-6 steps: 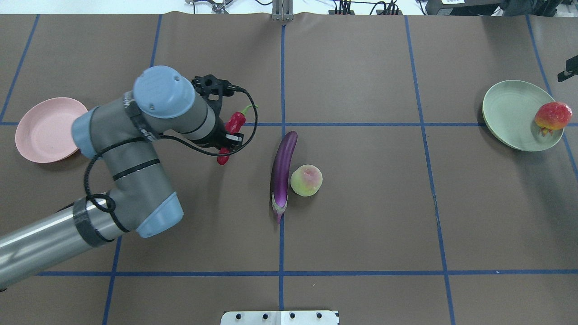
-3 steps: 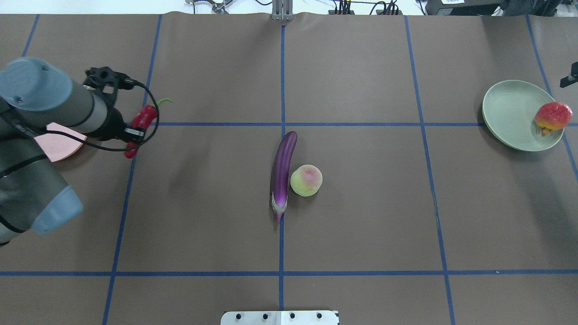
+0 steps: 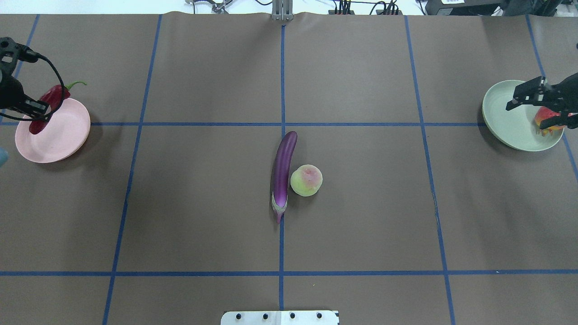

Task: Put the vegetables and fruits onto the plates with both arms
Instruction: 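Carry the chili to the pink plate while the right gripper withdraws, then reach the right gripper to the pale peach and grasp it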

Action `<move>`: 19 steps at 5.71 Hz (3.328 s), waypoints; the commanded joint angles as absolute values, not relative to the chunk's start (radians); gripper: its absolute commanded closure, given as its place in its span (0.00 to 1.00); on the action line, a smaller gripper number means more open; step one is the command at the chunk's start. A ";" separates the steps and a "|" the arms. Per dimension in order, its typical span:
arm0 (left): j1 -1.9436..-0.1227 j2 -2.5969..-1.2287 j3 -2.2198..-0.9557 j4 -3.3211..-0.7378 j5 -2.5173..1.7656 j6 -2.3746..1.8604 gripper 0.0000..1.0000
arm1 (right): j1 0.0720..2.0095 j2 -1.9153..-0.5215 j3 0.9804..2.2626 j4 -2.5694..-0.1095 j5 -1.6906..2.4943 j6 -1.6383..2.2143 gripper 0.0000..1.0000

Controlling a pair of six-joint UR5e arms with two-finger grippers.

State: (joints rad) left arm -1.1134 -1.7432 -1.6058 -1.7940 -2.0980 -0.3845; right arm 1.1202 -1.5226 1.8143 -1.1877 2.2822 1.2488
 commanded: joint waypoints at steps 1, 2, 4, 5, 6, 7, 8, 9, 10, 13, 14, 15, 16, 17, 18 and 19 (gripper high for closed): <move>-1.124 -1.744 -1.484 -1.859 -2.100 -0.370 0.77 | 0.920 -1.459 1.882 -1.187 2.153 1.520 0.00; -1.124 -1.735 -1.441 -1.952 -2.102 -0.370 0.50 | 0.866 -1.407 1.882 -1.187 2.129 1.604 0.00; -1.124 -1.744 -1.446 -1.980 -2.114 -0.380 0.00 | 0.771 -1.347 1.884 -1.187 2.059 1.699 0.00; -1.124 -1.755 -1.468 -1.977 -2.199 -0.390 0.00 | 0.715 -1.304 1.881 -1.190 2.024 1.745 0.00; -1.123 -1.756 -1.511 -1.977 -2.216 -0.464 0.00 | 0.640 -1.269 1.878 -1.190 1.949 1.825 0.00; -1.118 -1.759 -1.558 -1.979 -2.241 -0.564 0.00 | 0.573 -1.229 1.870 -1.193 1.893 1.894 0.00; -1.112 -1.766 -1.606 -1.977 -2.282 -0.642 0.00 | 0.504 -1.189 1.855 -1.196 1.812 1.948 0.00; -1.054 -1.766 -1.661 -1.976 -2.281 -0.722 0.00 | 0.477 -1.139 1.817 -1.193 1.777 2.018 0.00; -1.014 -1.766 -1.689 -1.974 -2.273 -0.800 0.00 | 0.476 -1.123 1.789 -1.187 1.776 2.082 0.00; -0.964 -1.787 -1.724 -1.974 -2.273 -0.908 0.00 | 0.434 -1.086 1.729 -1.186 1.712 2.118 0.00; -0.954 -1.793 -1.723 -1.974 -2.272 -0.919 0.00 | 0.434 -1.078 1.721 -1.187 1.710 2.118 0.00; -0.954 -1.795 -1.724 -1.974 -2.272 -0.920 0.00 | 0.434 -1.066 1.701 -1.187 1.707 2.120 0.00; -0.953 -1.795 -1.724 -1.974 -2.272 -0.920 0.00 | 0.433 -1.052 1.684 -1.186 1.707 2.120 0.00; -0.951 -1.795 -1.724 -1.974 -2.272 -0.920 0.00 | 0.430 -1.052 1.681 -1.186 1.707 2.120 0.00; -0.951 -1.795 -1.724 -1.974 -2.272 -0.920 0.00 | 0.428 -1.052 1.680 -1.186 1.706 2.120 0.00; -0.925 -1.813 -1.723 -1.974 -2.263 -0.945 0.00 | 0.426 -1.052 1.681 -1.186 1.707 2.141 0.36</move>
